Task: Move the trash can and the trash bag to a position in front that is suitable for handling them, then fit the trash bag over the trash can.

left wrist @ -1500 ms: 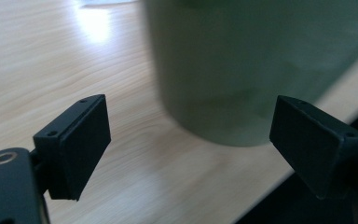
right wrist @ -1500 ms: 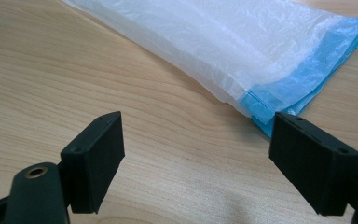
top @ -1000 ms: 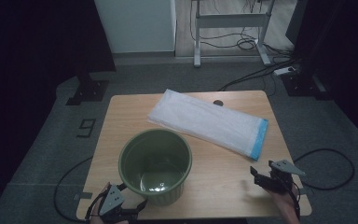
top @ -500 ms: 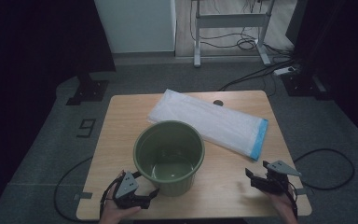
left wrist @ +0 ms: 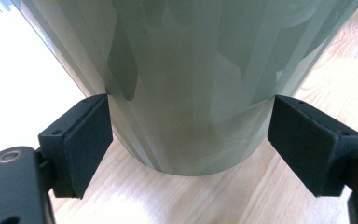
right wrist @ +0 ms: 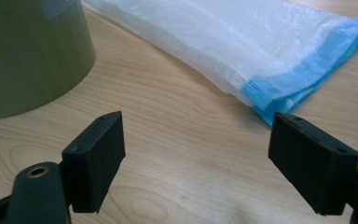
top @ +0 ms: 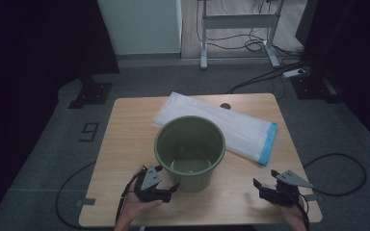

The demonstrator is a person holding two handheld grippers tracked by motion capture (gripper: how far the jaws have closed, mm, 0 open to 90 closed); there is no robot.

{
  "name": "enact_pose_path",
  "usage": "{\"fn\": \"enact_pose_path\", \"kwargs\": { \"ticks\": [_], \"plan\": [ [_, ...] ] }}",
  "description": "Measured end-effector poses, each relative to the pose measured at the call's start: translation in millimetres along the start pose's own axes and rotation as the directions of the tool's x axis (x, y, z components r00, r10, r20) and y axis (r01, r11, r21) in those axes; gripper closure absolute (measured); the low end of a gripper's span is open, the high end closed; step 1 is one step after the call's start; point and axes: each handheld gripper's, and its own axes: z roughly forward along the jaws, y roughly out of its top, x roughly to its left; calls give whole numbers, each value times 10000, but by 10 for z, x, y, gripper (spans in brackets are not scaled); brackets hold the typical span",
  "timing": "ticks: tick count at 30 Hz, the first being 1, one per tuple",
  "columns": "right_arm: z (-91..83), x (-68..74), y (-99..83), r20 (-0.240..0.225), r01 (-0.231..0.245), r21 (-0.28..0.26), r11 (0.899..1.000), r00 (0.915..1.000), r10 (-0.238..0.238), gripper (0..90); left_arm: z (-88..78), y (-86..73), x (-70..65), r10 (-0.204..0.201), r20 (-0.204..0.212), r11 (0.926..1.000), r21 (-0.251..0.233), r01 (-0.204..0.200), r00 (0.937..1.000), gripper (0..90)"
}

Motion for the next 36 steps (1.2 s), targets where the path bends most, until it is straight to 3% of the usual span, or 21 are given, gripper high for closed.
{"fn": "enact_pose_path", "kwargs": {
  "ticks": [3, 7, 11, 15, 19, 22, 26, 30, 36],
  "plan": [
    [-18, -33, -12, -275, -563, -63, 9984, 9980, 561, 182, 45, 28, 2, -67, 47, 10000, 17, 66, 10000, 139],
    [-19, -29, -27, -230, -541, -17, 9985, 9983, 540, 182, 45, 4, 6, -291, -24, 9996, -66, 291, 9996, 139],
    [-28, -20, -38, -149, -464, -1, 9989, 9988, 464, 182, -102, -86, -8, -537, -324, 9986, 2, 538, 9980, 140],
    [-20, -13, -51, -127, -379, 20, 9993, 9992, 379, 182, -271, -237, 10, -1096, -562, 9938, 116, 1104, 9924, 139],
    [2, 5, -51, 99, -287, 71, 9996, 9995, 286, 172, -349, -373, 67, -1271, -875, 9902, 466, 1315, 9880, 133],
    [14, 11, -35, 274, -239, -4, 9997, 9993, 239, 165, -391, -439, 128, -1694, -940, 9841, 371, 1735, 9810, 133],
    [30, 24, -15, 458, -19, -39, 10000, 9989, 21, 156, -415, -481, 186, -1796, -1061, 9819, 410, 1848, 9780, 132],
    [71, 39, 32, 971, 176, -64, 9998, 9951, -169, 137, -465, -511, 263, -1888, -1277, 9799, 409, 1954, 9737, 130],
    [201, 46, 171, 591, 359, -44, 9993, 9976, -356, 139, -553, -606, 361, -2329, -1596, 9699, 338, 2411, 9593, 142]
  ]
}}
